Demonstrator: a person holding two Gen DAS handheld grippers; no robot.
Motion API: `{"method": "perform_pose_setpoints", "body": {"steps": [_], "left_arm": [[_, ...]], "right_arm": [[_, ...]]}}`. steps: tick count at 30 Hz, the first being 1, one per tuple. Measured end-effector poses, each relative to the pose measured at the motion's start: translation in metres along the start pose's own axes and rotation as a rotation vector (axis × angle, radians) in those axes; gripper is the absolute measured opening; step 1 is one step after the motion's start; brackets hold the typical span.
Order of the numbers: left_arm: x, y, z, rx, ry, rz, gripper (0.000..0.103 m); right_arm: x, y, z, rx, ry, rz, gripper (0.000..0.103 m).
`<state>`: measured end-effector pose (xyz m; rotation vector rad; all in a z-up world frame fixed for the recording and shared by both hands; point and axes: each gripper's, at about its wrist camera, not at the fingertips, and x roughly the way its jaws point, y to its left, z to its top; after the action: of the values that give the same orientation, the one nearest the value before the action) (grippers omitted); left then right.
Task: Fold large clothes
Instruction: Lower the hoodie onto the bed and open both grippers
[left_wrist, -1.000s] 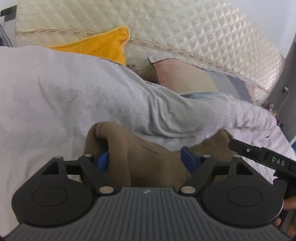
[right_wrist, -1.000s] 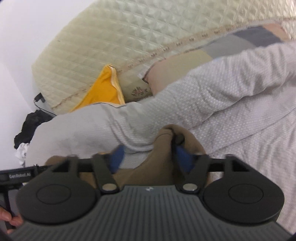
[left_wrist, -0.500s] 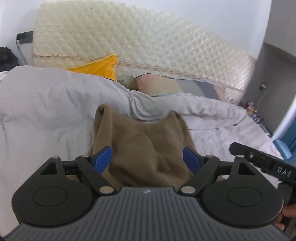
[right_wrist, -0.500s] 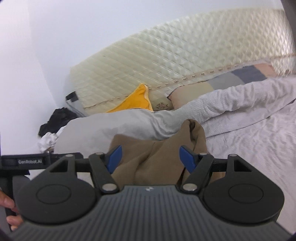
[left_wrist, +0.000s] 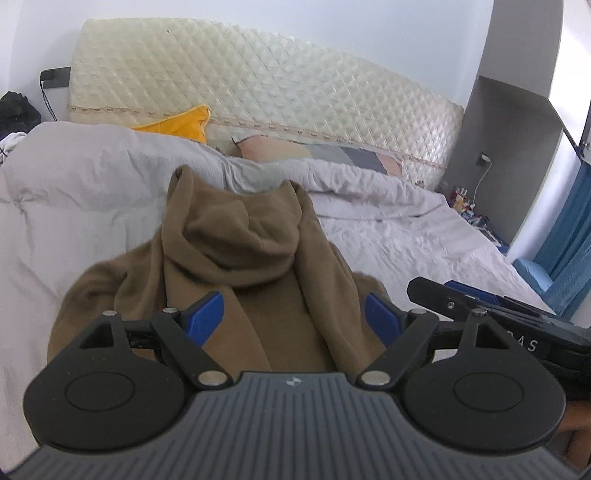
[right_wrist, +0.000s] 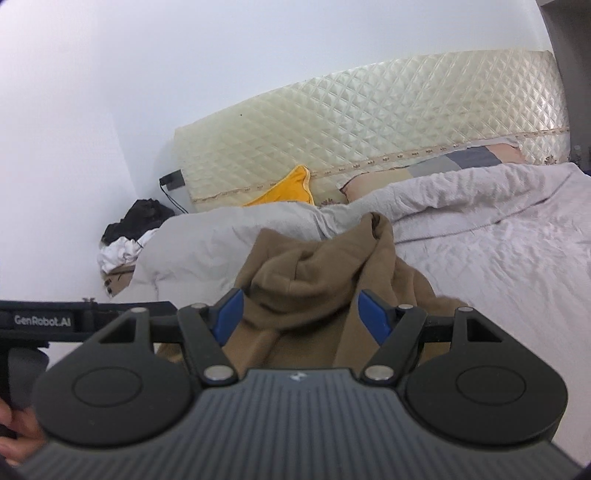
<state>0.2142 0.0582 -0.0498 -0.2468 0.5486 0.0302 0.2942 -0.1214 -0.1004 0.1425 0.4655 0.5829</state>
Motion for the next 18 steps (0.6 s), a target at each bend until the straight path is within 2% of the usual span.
{"method": "perform_pose_setpoints", "body": {"steps": [4, 11, 16, 18], "left_arm": [[-0.001, 0.002, -0.023, -0.006, 0.007, 0.0, 0.087], [0.02, 0.021, -0.05, -0.103, 0.02, -0.031, 0.087], [0.045, 0.027, -0.061, -0.094, 0.088, -0.012, 0.087], [0.053, 0.026, -0.067, -0.063, 0.107, 0.019, 0.086]], "right_arm": [[-0.005, -0.007, -0.021, 0.028, 0.019, -0.003, 0.072], [0.008, -0.018, -0.052, 0.048, 0.073, -0.03, 0.072], [0.023, -0.031, -0.06, 0.077, 0.112, -0.067, 0.072], [0.03, -0.036, -0.061, 0.096, 0.128, -0.087, 0.072]]}}
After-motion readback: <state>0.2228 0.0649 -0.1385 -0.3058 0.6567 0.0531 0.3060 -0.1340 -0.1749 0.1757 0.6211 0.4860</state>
